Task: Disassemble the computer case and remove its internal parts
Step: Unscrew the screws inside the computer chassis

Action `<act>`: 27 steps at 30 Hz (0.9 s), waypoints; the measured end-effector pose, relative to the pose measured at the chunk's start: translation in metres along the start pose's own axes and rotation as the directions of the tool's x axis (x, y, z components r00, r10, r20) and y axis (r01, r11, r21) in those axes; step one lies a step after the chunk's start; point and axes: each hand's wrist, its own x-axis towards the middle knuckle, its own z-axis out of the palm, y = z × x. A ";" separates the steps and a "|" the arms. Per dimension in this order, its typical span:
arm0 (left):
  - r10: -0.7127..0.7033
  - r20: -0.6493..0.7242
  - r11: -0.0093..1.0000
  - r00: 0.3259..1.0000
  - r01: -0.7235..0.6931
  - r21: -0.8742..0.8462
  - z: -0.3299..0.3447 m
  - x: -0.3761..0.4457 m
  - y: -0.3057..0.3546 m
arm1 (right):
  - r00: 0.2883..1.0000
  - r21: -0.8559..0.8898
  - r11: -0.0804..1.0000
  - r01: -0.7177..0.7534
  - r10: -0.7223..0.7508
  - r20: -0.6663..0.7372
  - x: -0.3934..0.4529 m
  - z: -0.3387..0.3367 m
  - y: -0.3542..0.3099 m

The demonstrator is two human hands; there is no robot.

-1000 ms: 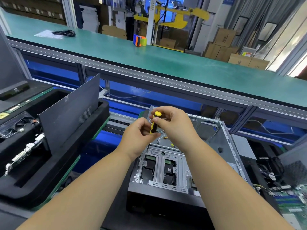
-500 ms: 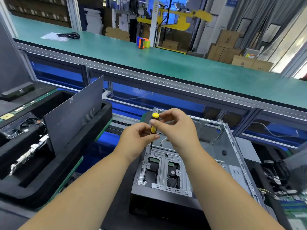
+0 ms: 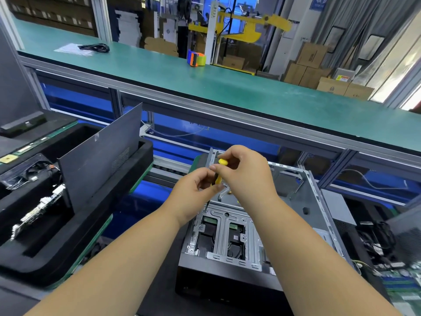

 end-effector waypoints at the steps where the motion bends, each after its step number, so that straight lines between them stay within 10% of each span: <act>1: -0.004 0.045 0.999 0.999 0.005 -0.040 -0.002 0.000 0.000 | 0.999 0.054 0.998 -0.017 0.015 0.029 0.000 -0.001 0.000; 12: -0.011 -0.049 1.000 0.999 0.011 -0.007 -0.009 0.003 -0.010 | 0.974 0.110 0.994 0.015 -0.039 0.222 -0.002 -0.002 -0.001; 20: 0.056 -0.073 0.996 0.996 -0.051 0.071 -0.001 -0.001 -0.005 | 0.998 0.034 0.999 0.018 -0.016 -0.059 -0.002 0.009 0.006; 27: -0.009 -0.025 0.997 1.000 0.007 -0.074 -0.005 -0.003 -0.009 | 1.000 0.142 0.990 -0.010 0.010 0.001 0.003 0.005 0.007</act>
